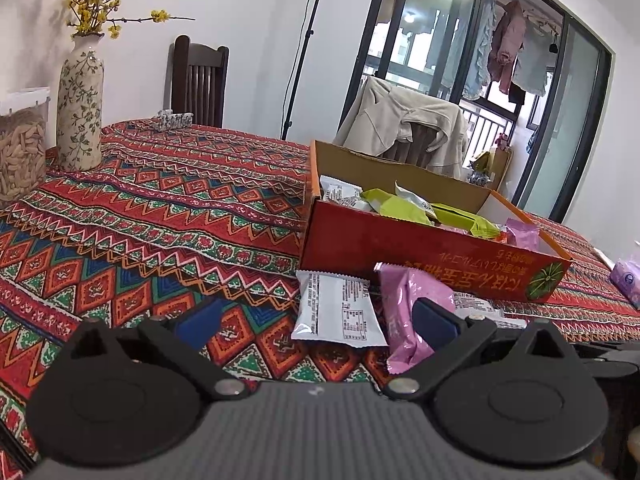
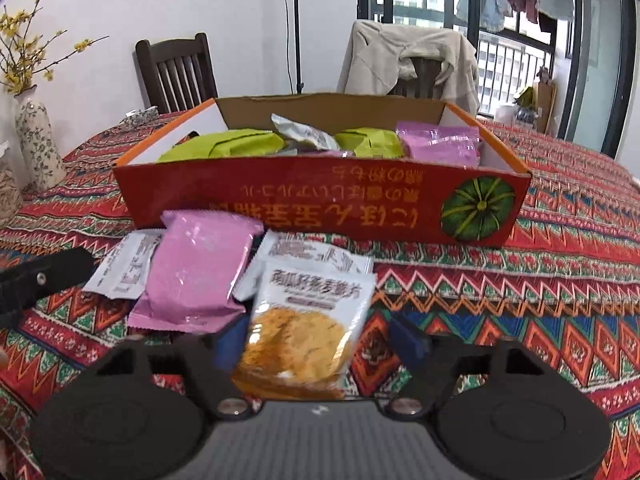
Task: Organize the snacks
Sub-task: 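Grasp the clear pumpkin-seed crisps packet with the right gripper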
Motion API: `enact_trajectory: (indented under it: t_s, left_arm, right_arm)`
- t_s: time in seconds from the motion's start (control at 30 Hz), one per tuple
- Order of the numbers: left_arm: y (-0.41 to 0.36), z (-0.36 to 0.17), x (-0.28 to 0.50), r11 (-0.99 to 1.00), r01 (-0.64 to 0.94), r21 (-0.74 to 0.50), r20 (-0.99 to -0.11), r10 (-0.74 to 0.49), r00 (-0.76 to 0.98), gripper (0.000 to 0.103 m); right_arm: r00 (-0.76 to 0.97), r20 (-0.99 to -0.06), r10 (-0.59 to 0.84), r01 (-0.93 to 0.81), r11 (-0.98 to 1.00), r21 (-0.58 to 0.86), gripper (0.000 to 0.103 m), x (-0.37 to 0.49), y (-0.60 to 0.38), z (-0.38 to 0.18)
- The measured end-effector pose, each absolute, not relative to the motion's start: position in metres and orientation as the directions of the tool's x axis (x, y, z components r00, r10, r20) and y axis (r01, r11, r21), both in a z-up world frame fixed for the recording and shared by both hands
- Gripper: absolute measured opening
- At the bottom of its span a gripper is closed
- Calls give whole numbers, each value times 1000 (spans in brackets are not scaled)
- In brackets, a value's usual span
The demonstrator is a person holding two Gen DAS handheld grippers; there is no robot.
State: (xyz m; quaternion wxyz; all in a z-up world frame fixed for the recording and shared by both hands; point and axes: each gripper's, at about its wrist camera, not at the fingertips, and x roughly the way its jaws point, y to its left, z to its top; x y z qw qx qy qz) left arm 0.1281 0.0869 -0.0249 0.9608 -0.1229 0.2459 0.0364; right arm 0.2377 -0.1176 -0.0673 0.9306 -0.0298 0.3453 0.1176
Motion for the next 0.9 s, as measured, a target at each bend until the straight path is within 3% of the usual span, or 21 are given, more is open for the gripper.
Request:
enact_trajectory:
  t_s: [0.13, 0.27, 0.9]
  left_arm:
    - [88, -25, 129, 965, -140, -220, -484, 17, 875, 103]
    - [89, -26, 129, 964, -150, -220, -489, 24, 872, 103]
    - [90, -19, 134, 960, -192, -206, -511, 62, 857, 103]
  right_arm:
    - [734, -646, 209, -247, 968, 33, 49, 234, -124, -67]
    - [738, -638, 220, -250, 967, 45, 42, 229, -132, -65]
    - [851, -501, 161, -160, 986, 45, 41, 239, -200, -46]
